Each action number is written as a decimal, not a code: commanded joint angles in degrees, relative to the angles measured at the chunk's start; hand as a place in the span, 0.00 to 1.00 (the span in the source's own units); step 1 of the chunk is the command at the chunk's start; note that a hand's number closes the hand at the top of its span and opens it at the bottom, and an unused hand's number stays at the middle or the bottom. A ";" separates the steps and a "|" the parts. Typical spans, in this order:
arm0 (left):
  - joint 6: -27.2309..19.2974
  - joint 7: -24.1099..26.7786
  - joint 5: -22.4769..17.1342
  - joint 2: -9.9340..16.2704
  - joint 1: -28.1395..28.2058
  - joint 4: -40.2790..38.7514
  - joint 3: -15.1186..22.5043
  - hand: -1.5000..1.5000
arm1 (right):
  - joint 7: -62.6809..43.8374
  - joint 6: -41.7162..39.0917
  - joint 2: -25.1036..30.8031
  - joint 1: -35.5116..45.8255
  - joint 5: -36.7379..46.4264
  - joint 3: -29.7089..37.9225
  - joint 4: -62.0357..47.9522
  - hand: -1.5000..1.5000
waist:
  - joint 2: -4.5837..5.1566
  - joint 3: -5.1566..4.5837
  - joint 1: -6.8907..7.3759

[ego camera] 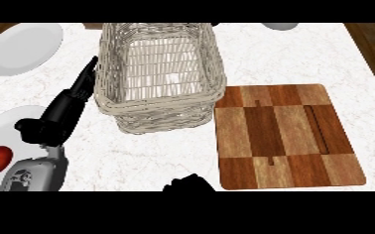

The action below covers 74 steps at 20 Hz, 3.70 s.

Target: Pick the cupcake from the cutting board and place it in the basket

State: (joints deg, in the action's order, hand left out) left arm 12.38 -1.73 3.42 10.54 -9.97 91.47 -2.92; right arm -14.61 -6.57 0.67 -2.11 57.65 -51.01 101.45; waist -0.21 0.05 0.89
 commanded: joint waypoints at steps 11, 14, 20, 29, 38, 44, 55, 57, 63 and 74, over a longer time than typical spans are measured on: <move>0.48 0.96 0.47 0.45 0.77 -1.21 0.01 0.50 | -17.77 29.76 -0.45 8.90 -11.74 -12.71 10.63 1.00 | -0.58 -0.27 -0.67; 0.49 0.12 -0.20 0.73 0.55 -0.55 -0.72 0.50 | -22.04 31.13 -0.40 12.16 -9.35 -11.73 10.28 1.00 | -0.83 -0.31 -0.63; 0.41 -0.27 -0.02 0.54 -0.73 -0.94 -0.43 0.50 | -31.38 30.01 -0.35 20.03 -5.08 -8.86 10.12 1.00 | -0.75 -0.37 -0.76; -0.13 0.19 1.05 -1.39 -2.00 -1.72 1.64 0.50 | -50.98 30.65 -0.61 45.69 -8.06 6.05 4.62 1.00 | 0.08 -0.35 1.56; -0.71 0.43 1.69 -2.78 -2.11 -2.70 2.66 0.50 | -57.86 35.12 -0.64 67.15 -11.15 18.58 -12.84 1.00 | 0.23 -0.26 1.93; -0.59 -0.97 1.31 -1.80 -4.32 -2.84 1.37 0.50 | -51.05 38.17 -0.65 73.05 -18.99 22.37 -27.65 1.00 | 0.60 -0.15 1.53; 1.92 1.77 -0.36 0.04 -1.01 -1.74 -0.61 0.50 | -35.21 47.54 -0.66 73.57 -25.21 22.56 -43.11 1.00 | 0.42 -0.11 0.62; 1.47 -0.32 0.10 0.46 -1.56 -0.65 -0.77 0.50 | -27.55 48.96 -0.67 68.81 -24.15 23.80 -45.37 1.00 | 0.49 -0.08 0.36; 0.59 -0.13 0.12 -0.64 -1.61 -0.23 -0.78 0.50 | -24.80 58.20 -0.67 69.80 -25.33 26.32 -50.62 1.00 | 0.45 -0.06 0.66; -1.21 2.76 3.63 -2.28 -4.14 -6.03 0.60 0.50 | -11.17 59.14 -0.67 72.66 -37.02 27.25 -55.08 0.00 | 0.58 -0.09 0.51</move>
State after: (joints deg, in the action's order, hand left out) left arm 12.87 -0.42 4.84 9.68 -12.19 88.60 -3.42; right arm -27.99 50.40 0.06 69.57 24.07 -22.46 46.43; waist 0.31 0.00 1.41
